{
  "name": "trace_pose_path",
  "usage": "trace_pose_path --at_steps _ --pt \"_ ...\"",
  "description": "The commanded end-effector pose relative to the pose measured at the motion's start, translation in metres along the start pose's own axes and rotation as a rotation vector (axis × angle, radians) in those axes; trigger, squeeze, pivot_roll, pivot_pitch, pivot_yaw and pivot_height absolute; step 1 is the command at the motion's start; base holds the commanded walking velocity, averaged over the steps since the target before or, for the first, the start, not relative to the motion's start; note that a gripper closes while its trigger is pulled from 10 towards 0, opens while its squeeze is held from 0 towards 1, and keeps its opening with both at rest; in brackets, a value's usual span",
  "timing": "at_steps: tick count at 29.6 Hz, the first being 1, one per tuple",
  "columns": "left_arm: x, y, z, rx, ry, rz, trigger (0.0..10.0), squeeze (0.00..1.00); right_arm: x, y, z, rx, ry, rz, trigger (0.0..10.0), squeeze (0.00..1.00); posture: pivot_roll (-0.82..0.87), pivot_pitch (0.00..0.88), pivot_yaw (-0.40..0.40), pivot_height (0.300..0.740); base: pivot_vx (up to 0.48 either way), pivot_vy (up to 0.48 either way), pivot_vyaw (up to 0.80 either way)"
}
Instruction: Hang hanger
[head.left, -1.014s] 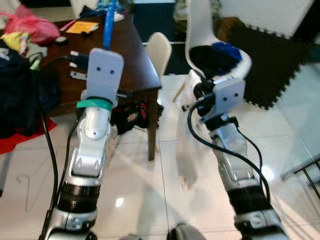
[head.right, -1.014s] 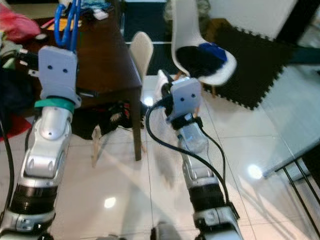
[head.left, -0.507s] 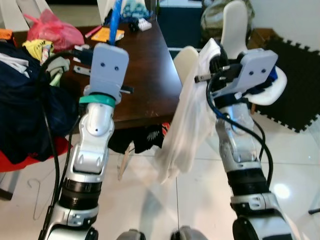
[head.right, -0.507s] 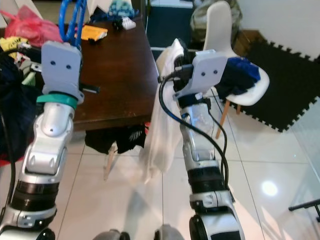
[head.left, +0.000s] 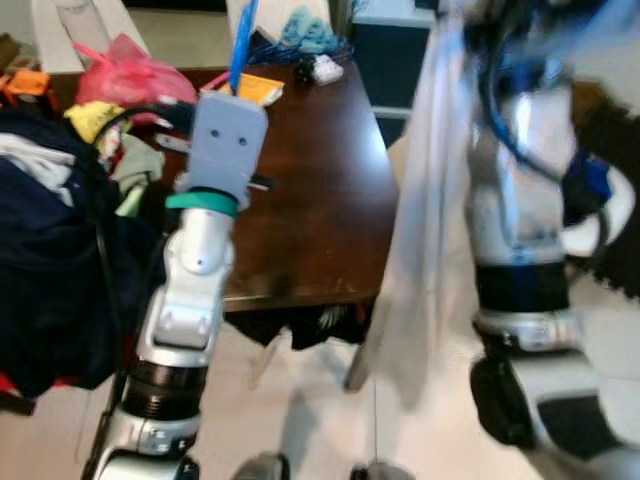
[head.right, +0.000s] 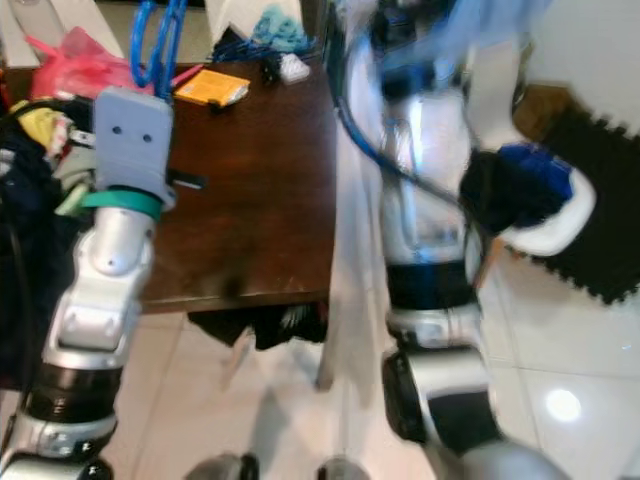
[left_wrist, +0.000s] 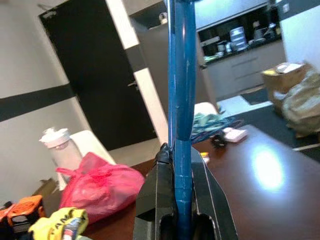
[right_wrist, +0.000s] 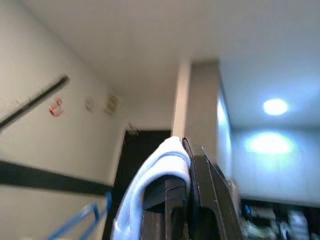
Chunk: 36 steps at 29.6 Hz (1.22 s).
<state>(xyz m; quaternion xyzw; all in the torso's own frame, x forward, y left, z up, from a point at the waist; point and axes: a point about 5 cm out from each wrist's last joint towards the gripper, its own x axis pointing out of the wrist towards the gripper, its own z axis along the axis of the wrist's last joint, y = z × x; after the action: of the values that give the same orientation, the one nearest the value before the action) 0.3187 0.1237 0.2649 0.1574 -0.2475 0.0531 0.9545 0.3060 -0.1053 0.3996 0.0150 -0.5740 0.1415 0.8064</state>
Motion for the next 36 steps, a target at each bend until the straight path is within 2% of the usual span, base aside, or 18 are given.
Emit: trace_pose_path --at_steps 1,3,4,8,9,10,12,15,17,18,20,25,26,29,30,33,35,36 --pt "-0.001 -0.004 0.000 0.001 -0.001 -0.007 10.0 0.00 0.009 -0.006 0.011 -0.003 -0.064 -0.019 10.0 0.00 0.03 0.000 0.060 0.740 0.480 0.000 0.00" --pt "-0.001 -0.004 0.000 0.001 -0.001 -0.007 10.0 0.00 0.009 -0.006 0.011 -0.003 -0.064 -0.019 10.0 0.00 0.03 0.000 0.060 0.740 0.480 0.000 0.00" --pt "-0.002 -0.004 -0.001 0.001 0.002 -0.006 10.0 0.00 0.017 -0.005 0.016 0.005 -0.096 -0.026 10.0 0.00 0.03 0.000 0.056 0.740 0.480 0.000 0.00" --pt "-0.003 -0.005 -0.001 0.001 0.004 -0.005 10.0 0.00 0.019 -0.003 0.014 0.012 -0.097 -0.029 10.0 0.00 0.03 0.000 0.054 0.740 0.480 0.000 0.00" --pt "-0.003 -0.005 -0.003 0.001 0.011 -0.005 10.0 0.00 0.013 0.003 -0.001 0.012 -0.028 -0.020 10.0 0.00 0.03 0.000 0.053 0.740 0.480 0.000 0.00" --pt "-0.004 -0.006 -0.005 0.006 0.025 -0.005 10.0 0.00 0.000 0.010 -0.023 -0.007 0.089 -0.001 10.0 0.00 0.04 0.000 0.050 0.740 0.259 0.000 0.00" --pt "-0.007 -0.008 -0.009 0.013 0.054 -0.024 10.0 0.00 -0.036 0.023 -0.059 -0.030 0.290 0.048 10.0 0.00 0.04 0.000 0.047 0.740 0.000 0.000 0.00" --pt "-0.009 -0.008 -0.011 0.010 0.063 -0.030 10.0 0.00 -0.046 0.026 -0.068 -0.047 0.351 0.061 10.0 0.00 0.04 0.000 0.047 0.740 0.000 0.000 0.00" --pt "-0.012 -0.009 -0.015 -0.037 0.101 -0.036 10.0 0.00 -0.073 0.036 -0.087 -0.078 0.492 0.123 10.0 0.00 0.04 0.006 0.045 0.740 0.000 0.000 0.00" --pt "-0.012 -0.009 -0.015 -0.037 0.101 -0.036 10.0 0.00 -0.073 0.036 -0.087 -0.078 0.492 0.123 10.0 0.00 0.04 0.006 0.045 0.740 0.000 0.000 0.00" --pt "-0.014 -0.009 -0.016 -0.060 0.114 -0.037 10.0 0.00 -0.092 0.043 -0.098 -0.074 0.575 0.175 10.0 0.00 0.04 0.010 0.043 0.740 0.000 0.000 0.00" --pt "-0.014 -0.009 -0.016 -0.060 0.115 -0.036 10.0 0.00 -0.102 0.048 -0.103 -0.065 0.616 0.227 10.0 0.00 0.04 0.012 0.043 0.740 0.000 0.000 0.00" --pt "-0.014 -0.010 -0.017 -0.059 0.117 -0.037 10.0 0.00 -0.108 0.056 -0.106 -0.037 0.643 0.294 10.0 0.00 0.04 0.016 0.038 0.740 0.000 0.000 0.00" --pt "-0.015 -0.011 -0.017 -0.058 0.119 -0.039 10.0 0.00 -0.112 0.063 -0.108 -0.014 0.656 0.344 10.0 0.00 0.04 0.017 0.036 0.740 0.000 0.000 0.00" --pt "-0.015 -0.012 -0.018 -0.056 0.123 -0.043 10.0 0.00 -0.118 0.074 -0.111 0.020 0.694 0.423 10.0 0.00 0.05 0.021 0.030 0.740 0.000 0.000 0.00" --pt "-0.016 -0.012 -0.018 -0.052 0.128 -0.046 10.0 0.00 -0.124 0.083 -0.116 0.061 0.743 0.481 10.0 0.00 0.05 0.024 0.023 0.740 0.000 0.000 0.00" --pt "-0.019 -0.009 -0.018 -0.039 0.139 -0.035 10.0 0.00 -0.153 0.091 -0.144 -0.009 0.994 0.531 10.0 0.00 0.07 0.032 0.008 0.740 0.000 0.000 0.00" --pt "-0.019 -0.009 -0.018 -0.039 0.139 -0.035 10.0 0.00 -0.153 0.091 -0.144 -0.009 0.994 0.531 10.0 0.00 0.07 0.032 0.008 0.740 0.000 0.000 0.00"
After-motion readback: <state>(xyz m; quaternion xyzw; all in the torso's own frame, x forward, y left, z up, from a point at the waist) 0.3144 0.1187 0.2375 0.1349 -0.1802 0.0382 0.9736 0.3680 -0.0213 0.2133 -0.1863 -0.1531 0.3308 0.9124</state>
